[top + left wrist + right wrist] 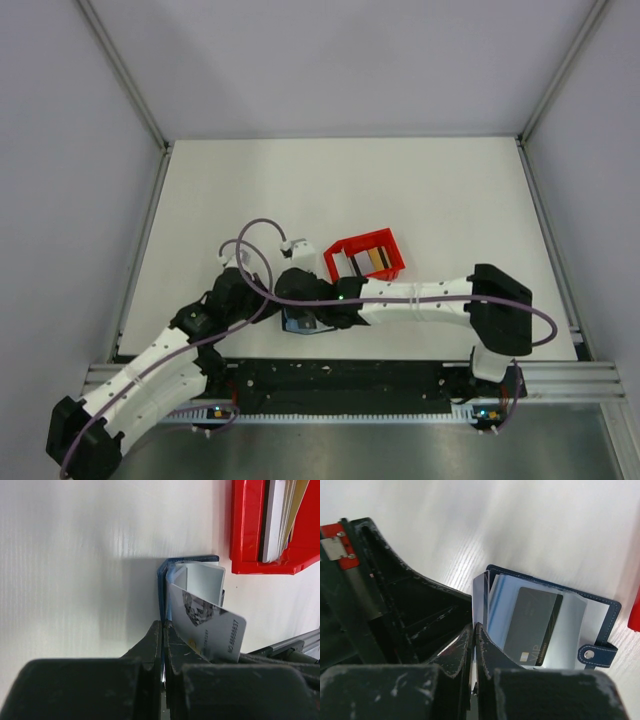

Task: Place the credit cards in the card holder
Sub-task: Turn over the card slot in the card holder.

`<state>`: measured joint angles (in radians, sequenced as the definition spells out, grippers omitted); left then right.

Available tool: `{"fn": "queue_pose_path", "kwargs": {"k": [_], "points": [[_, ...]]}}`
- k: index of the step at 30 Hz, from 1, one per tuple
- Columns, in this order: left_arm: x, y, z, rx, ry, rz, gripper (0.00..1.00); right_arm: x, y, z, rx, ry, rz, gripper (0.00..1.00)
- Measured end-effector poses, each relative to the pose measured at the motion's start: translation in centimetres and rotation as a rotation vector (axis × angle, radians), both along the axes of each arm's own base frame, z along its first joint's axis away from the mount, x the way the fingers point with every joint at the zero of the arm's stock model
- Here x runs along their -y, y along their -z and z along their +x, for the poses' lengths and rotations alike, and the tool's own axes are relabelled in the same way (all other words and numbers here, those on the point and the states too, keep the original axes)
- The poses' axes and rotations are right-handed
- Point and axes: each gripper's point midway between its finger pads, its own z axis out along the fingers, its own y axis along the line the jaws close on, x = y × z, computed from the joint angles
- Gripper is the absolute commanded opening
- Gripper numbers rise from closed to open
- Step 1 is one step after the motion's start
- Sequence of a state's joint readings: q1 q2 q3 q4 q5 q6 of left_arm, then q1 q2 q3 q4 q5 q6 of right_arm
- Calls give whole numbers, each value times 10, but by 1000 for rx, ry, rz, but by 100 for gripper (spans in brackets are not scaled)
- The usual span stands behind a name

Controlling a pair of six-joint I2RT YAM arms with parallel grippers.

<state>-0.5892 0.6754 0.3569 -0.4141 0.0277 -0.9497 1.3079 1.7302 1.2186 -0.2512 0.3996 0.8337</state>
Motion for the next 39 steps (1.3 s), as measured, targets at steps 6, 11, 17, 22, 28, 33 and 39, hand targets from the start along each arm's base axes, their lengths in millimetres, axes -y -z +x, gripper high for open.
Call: {"fn": "queue_pose_path", "kwargs": {"k": [6,11,17,22,28,33,39], "points": [[-5,1,-1,1,-13,17,0,-7,-3,-8,41,1,-41,0],[-6,1,-2,1,-17,20,0,-2,0,-4,59,30,-57,0],[-4,-4,-1,23,-12,2,0,5,7,-1,70,47,-81,0],[-5,-3,-1,21,-13,4,0,13,10,-5,76,38,-73,0],[-4,-5,0,29,-12,-2,0,15,4,-3,92,46,-66,0],[-4,-6,0,32,-12,-4,0,20,5,1,110,60,-90,0],[-3,-6,0,32,-11,-5,0,25,15,2,115,69,-131,0]]}}
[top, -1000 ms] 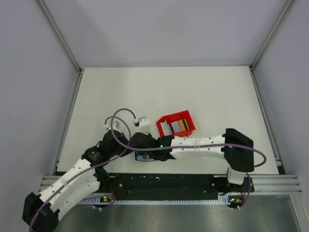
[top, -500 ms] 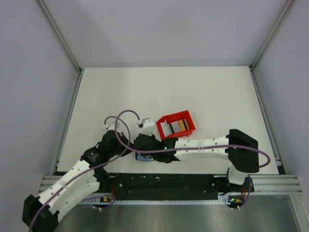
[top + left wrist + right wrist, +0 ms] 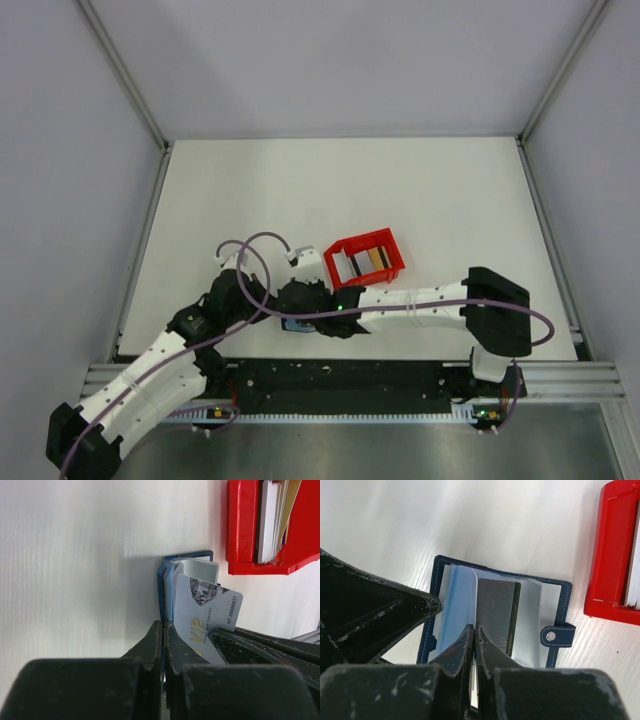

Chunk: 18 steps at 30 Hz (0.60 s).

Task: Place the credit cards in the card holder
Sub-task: Turn over the card slot in the card holder.

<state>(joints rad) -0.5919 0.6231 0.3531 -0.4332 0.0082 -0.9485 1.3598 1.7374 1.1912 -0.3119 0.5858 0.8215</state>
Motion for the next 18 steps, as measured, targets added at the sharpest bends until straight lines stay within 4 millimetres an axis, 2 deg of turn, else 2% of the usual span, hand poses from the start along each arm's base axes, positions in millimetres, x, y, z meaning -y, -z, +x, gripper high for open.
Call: {"fn": "queue_pose_path", "kwargs": {"k": [7,18], "points": [[-1,2,1,2,-6,4,0,12,2,6,37,31,-52,0],[-5,7,3,7,-24,23,0,34,-7,14,103,75,-121,0]]}}
